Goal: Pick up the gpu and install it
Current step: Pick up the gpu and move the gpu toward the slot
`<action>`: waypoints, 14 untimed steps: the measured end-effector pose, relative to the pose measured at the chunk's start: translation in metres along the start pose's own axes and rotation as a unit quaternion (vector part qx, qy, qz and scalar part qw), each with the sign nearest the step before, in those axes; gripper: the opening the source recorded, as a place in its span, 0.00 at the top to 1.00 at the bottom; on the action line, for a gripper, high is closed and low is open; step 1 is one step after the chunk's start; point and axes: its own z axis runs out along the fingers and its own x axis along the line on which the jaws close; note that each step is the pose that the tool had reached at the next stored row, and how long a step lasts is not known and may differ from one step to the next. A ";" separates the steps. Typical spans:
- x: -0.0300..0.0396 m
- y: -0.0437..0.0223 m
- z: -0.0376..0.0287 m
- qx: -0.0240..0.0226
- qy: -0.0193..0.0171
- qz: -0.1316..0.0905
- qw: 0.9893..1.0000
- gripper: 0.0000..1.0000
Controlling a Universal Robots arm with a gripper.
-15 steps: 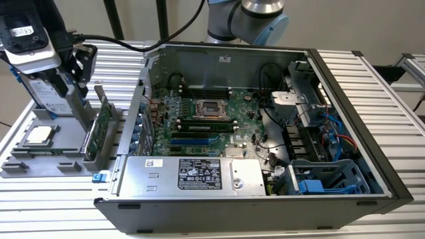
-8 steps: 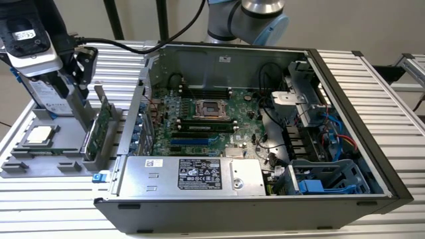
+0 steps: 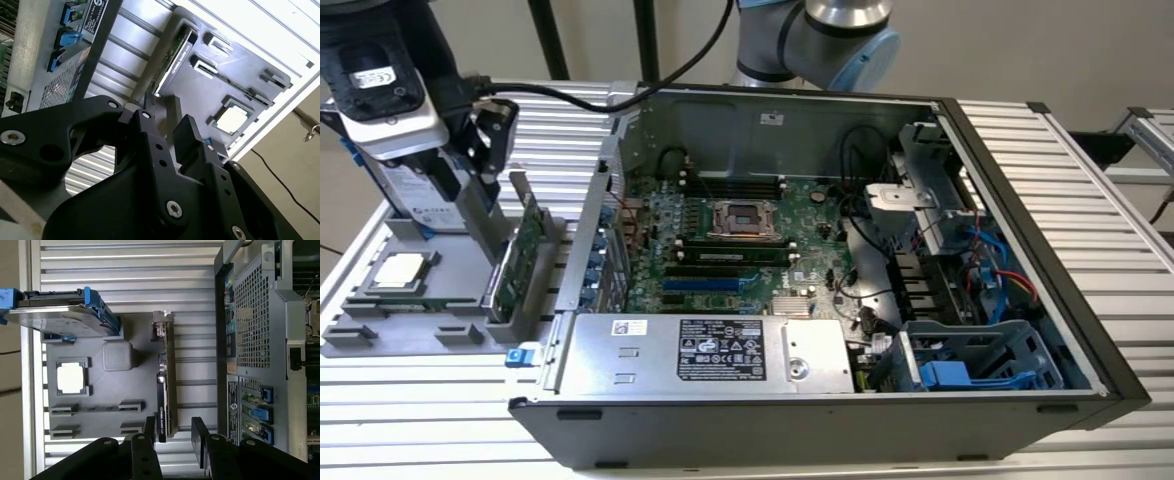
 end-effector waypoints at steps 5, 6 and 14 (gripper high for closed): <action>0.0001 -0.0002 0.0028 0.000 0.000 0.000 1.000 0.00; 0.0000 -0.0002 0.0034 0.000 0.000 0.000 1.000 0.00; 0.0001 -0.0005 0.0081 0.000 0.000 0.000 1.000 0.00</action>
